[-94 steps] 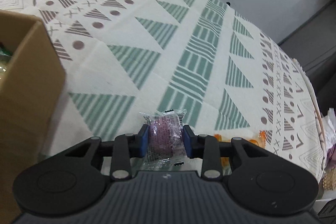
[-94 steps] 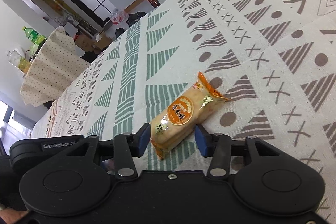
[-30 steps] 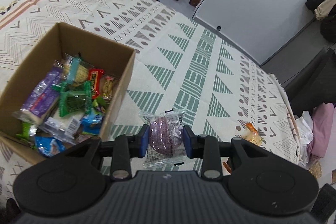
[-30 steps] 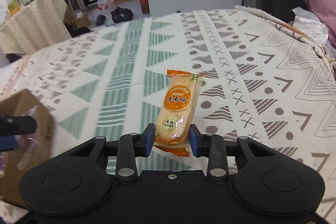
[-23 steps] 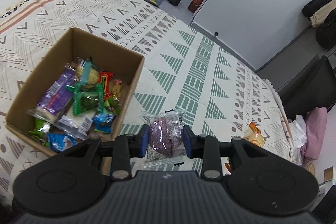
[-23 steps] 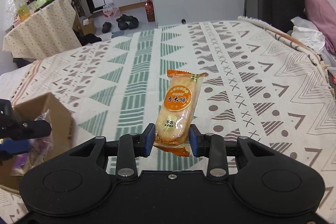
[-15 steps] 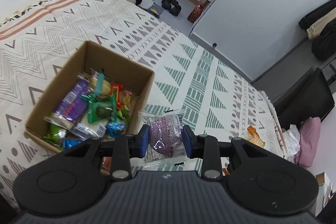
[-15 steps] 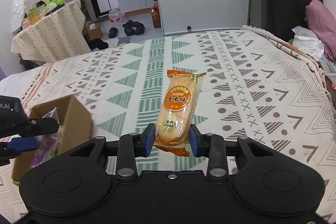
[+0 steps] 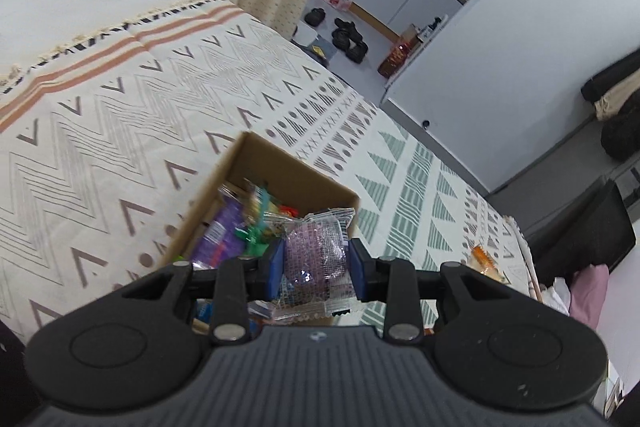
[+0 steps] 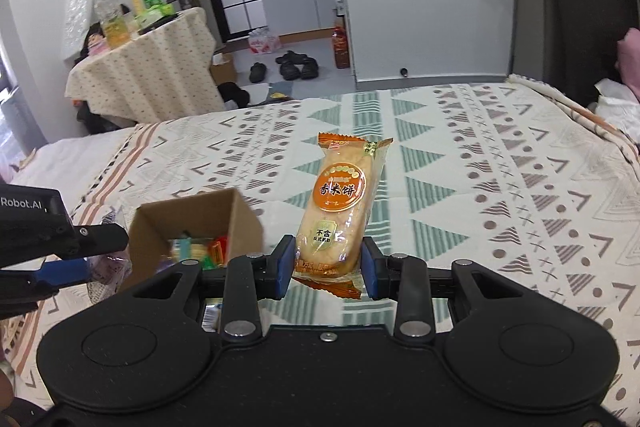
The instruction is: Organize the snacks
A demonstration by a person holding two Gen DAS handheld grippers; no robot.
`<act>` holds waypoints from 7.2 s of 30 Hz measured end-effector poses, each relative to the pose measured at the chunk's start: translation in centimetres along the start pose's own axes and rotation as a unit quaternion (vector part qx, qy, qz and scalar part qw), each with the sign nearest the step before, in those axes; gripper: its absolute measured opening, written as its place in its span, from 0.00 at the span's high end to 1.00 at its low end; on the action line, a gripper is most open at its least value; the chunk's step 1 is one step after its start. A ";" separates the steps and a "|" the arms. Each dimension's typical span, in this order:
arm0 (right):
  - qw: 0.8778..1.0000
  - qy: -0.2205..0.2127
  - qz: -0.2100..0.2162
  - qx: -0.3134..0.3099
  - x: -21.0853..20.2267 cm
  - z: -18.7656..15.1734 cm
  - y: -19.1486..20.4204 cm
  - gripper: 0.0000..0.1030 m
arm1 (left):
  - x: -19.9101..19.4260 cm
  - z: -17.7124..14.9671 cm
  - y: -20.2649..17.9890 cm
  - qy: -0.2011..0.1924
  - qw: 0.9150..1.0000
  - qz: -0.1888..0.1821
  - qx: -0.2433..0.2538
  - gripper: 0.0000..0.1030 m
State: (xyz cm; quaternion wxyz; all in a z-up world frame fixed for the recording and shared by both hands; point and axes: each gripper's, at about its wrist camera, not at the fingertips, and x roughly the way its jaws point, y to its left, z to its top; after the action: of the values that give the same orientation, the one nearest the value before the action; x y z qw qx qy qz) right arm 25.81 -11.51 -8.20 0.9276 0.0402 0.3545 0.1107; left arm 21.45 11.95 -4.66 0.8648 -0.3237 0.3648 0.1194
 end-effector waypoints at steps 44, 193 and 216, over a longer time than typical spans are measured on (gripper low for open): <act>0.994 0.070 0.078 0.043 1.8 -1.9 4.8 0.46 | 4.2 0.2 3.7 0.066 0.998 0.010 -0.018 0.44; 0.998 -0.026 0.054 -0.002 -23.5 -7.5 -2.4 0.00 | -21.3 -11.4 1.0 -0.037 0.949 0.004 0.313 0.00; 0.998 -0.024 0.054 -0.001 -23.4 -7.5 -2.5 0.00 | -21.1 -11.7 1.1 -0.030 0.949 -0.002 0.315 0.00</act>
State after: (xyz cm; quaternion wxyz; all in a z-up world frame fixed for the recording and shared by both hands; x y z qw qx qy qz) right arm 4.31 -19.45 0.95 0.9286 0.0612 0.3294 0.1597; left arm -0.39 5.88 3.68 0.9335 -0.0318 0.3571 0.0063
